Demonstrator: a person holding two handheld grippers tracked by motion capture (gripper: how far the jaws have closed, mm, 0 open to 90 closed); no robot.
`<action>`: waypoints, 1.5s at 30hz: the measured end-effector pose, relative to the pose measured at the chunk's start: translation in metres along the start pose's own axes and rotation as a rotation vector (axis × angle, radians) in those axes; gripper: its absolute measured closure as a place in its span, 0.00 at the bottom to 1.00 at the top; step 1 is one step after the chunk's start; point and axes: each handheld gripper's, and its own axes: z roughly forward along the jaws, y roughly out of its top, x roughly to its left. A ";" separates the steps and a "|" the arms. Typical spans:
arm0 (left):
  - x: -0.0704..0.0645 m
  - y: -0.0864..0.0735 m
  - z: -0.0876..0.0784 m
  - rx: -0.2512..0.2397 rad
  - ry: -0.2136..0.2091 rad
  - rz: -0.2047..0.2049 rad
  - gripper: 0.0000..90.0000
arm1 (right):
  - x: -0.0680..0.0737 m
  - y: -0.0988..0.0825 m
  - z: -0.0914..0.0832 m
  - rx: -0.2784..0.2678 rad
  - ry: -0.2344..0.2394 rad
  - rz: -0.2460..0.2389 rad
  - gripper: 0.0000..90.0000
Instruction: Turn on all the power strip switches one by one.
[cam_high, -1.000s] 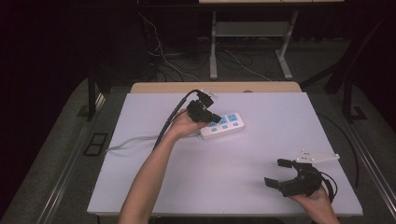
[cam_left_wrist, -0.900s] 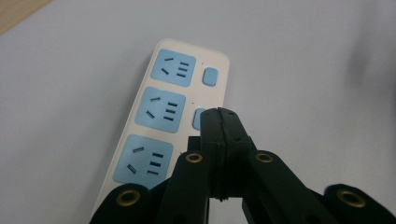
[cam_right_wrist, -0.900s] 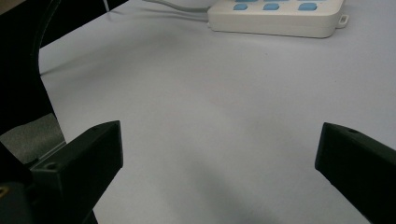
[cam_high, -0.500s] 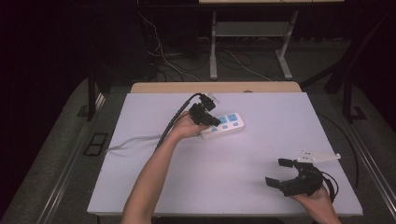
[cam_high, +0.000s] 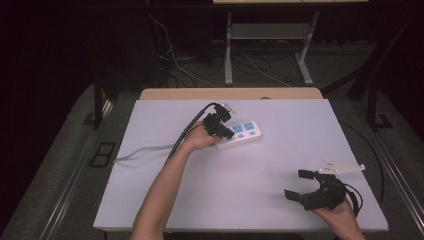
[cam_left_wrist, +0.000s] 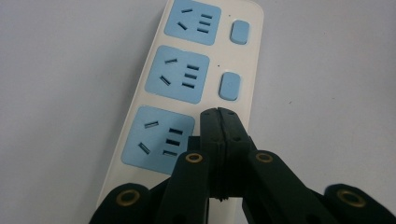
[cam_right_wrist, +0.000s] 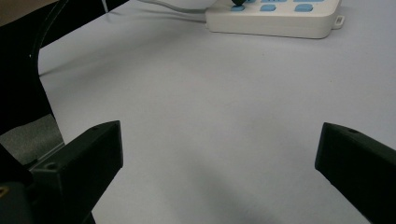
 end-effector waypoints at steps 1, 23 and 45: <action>0.000 0.000 0.000 0.000 -0.001 -0.002 0.99 | 0.000 0.000 0.000 0.000 0.000 0.000 0.01; 0.005 -0.015 -0.002 -0.049 -0.053 -0.017 0.99 | 0.000 0.000 0.001 0.004 -0.002 -0.006 0.01; 0.006 -0.013 -0.001 -0.044 -0.019 -0.006 0.99 | -0.001 0.000 -0.001 -0.005 0.000 -0.001 0.01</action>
